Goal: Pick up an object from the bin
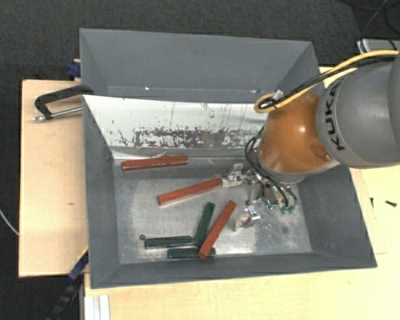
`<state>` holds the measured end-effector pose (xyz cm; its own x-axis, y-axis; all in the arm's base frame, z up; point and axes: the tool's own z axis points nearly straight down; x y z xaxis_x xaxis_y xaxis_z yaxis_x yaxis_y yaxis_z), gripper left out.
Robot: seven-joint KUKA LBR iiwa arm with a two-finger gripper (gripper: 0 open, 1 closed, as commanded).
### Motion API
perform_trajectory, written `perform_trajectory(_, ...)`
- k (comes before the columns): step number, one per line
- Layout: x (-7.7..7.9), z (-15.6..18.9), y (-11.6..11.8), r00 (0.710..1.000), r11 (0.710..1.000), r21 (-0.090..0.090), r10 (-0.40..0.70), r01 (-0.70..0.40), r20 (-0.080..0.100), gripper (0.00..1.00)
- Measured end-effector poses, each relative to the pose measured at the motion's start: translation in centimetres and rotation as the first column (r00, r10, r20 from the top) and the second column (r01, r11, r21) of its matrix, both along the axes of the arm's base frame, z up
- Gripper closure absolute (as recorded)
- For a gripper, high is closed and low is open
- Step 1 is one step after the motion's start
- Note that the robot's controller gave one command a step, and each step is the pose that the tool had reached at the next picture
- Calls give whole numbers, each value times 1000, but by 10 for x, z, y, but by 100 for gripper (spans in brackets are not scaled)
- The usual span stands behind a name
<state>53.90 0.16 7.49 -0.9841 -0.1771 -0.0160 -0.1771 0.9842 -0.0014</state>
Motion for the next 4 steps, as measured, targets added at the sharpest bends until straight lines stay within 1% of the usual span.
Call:
perform_trajectory(1,0,0,0,1000,1000,0,0,0,0,0)
perform_trajectory(2,-23,3,60,969,969,-7,246,-246,-7,100)
perform_trajectory(3,-23,3,60,969,969,-7,246,-247,-7,100)
perform_trajectory(4,-24,20,57,913,914,0,407,-407,-17,100)
